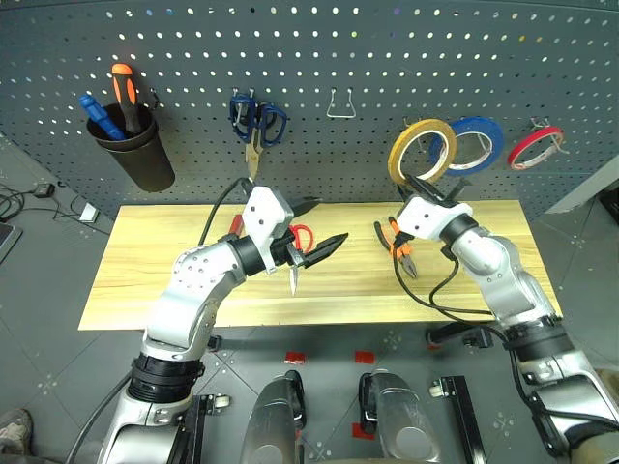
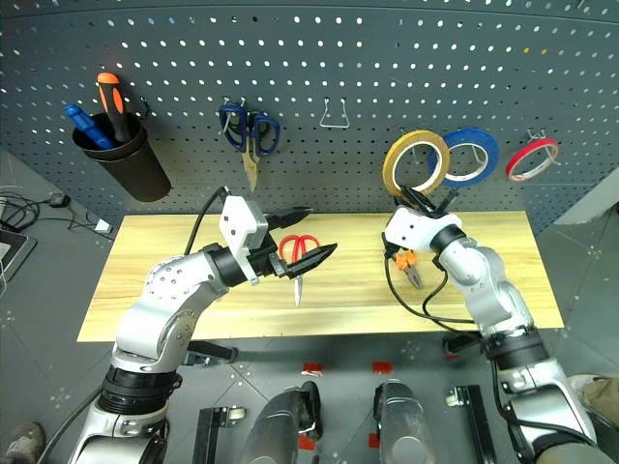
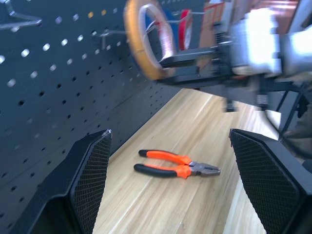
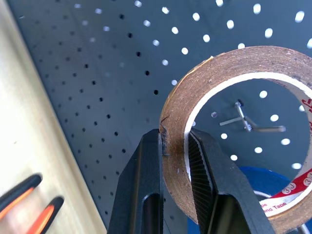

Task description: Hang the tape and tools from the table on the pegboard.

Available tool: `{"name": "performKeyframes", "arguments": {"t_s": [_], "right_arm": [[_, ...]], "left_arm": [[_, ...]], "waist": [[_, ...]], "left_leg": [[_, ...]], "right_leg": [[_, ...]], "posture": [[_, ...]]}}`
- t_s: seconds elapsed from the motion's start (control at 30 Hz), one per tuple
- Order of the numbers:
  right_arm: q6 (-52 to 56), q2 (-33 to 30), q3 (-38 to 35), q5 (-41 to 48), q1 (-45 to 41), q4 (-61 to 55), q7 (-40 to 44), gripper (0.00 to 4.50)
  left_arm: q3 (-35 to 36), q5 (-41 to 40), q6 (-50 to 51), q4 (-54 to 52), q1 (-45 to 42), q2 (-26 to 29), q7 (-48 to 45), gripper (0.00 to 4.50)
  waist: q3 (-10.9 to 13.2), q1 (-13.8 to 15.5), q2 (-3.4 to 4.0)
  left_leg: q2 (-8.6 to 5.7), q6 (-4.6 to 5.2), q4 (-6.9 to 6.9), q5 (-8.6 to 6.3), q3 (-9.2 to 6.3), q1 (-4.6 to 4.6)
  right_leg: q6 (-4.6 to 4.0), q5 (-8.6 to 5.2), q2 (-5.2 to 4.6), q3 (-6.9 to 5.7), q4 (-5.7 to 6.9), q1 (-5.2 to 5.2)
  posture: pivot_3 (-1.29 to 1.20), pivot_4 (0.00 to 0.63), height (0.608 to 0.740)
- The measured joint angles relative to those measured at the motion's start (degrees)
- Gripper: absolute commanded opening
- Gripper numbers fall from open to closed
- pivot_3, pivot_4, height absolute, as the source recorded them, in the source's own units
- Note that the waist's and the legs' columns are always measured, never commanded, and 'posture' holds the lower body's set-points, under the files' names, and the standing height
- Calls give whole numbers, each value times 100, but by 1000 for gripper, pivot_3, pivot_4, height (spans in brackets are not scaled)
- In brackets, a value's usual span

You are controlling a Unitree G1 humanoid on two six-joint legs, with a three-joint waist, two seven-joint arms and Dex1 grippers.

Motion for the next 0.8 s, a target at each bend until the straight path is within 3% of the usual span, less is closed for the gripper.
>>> {"name": "performKeyframes", "arguments": {"t_s": [0.03,0.23,0.4,0.43,0.63,0.8], "right_arm": [[-88,27,11,14,-92,171,-7,441],[16,371,-24,461,-123,393,103,2487],[1100,570,-328,1004,677,-290,403,4266],[1509,678,-409,1150,849,-535,484,4453],[4051,1288,-580,1824,1204,-1580,802,4453],[6036,1775,-826,2133,408,-1035,549,4453]], "left_arm": [[-20,9,-1,2,2,-3,-1,4064],[-146,155,-151,48,116,192,-145,4064],[-286,467,-489,372,491,705,-512,4064],[-306,538,-566,421,525,806,-578,4064],[-490,815,-861,451,791,1246,-960,4064],[-509,930,-886,438,1070,1530,-1150,4064]], "waist": [[0,1,0],[0,4,0],[0,20,1],[0,20,1],[0,-1,3],[3,-2,6]], "left_leg": [[2,0,2,0,-2,0],[4,0,7,0,-1,0],[6,0,6,-1,-4,0],[7,0,7,-1,-5,0],[15,3,5,-4,-6,1],[18,18,-2,-13,-6,0]], "right_leg": [[0,0,1,-1,2,0],[0,0,1,1,7,1],[-1,0,1,0,8,0],[-1,0,1,0,9,0],[-6,3,3,1,13,-4],[-14,8,5,-1,14,-11]], "posture": [[-236,270,740],[-236,273,740],[-234,281,740],[-233,283,740],[-216,300,740],[-200,313,740]]}}
